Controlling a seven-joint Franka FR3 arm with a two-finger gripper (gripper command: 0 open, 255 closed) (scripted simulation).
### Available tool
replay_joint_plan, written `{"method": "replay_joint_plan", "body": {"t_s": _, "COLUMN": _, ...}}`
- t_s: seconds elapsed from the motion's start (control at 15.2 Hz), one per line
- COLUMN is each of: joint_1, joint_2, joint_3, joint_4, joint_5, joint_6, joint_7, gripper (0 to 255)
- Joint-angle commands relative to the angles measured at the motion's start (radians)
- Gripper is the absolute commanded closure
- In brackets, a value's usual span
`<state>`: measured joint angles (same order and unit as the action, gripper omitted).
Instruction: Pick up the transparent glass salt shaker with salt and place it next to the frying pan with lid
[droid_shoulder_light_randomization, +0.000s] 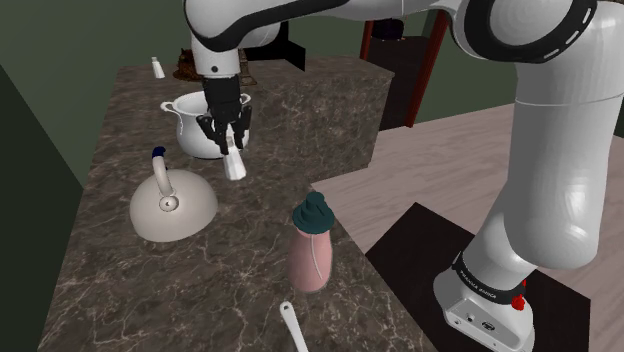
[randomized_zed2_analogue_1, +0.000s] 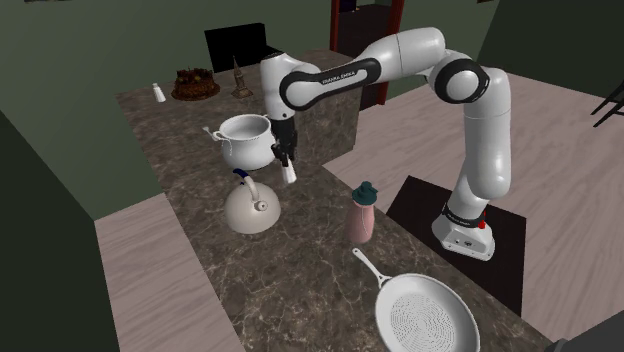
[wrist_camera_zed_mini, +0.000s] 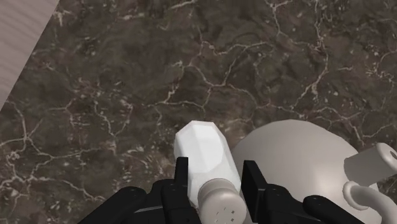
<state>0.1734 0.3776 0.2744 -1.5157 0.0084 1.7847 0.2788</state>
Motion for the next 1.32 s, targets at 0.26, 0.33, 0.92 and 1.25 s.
{"method": "replay_joint_plan", "body": {"t_s": 0.26, "joint_1": 0.001, "joint_2": -0.006, "joint_3": 0.001, "joint_4": 0.075, "joint_5": 0.001, "joint_6": -0.081, "joint_7": 0.004, "gripper": 255}}
{"method": "replay_joint_plan", "body": {"t_s": 0.33, "joint_1": 0.002, "joint_2": -0.006, "joint_3": 0.002, "joint_4": 0.088, "joint_5": 0.001, "joint_6": -0.094, "joint_7": 0.005, "gripper": 255}}
{"method": "replay_joint_plan", "body": {"t_s": 0.92, "joint_1": 0.009, "joint_2": 0.005, "joint_3": 0.004, "joint_4": 0.226, "joint_5": -0.002, "joint_6": -0.220, "joint_7": 0.015, "gripper": 255}}
{"method": "replay_joint_plan", "body": {"t_s": 1.25, "joint_1": 0.014, "joint_2": -0.069, "joint_3": 0.016, "joint_4": 0.148, "joint_5": 0.016, "joint_6": -0.213, "joint_7": 0.036, "gripper": 255}}
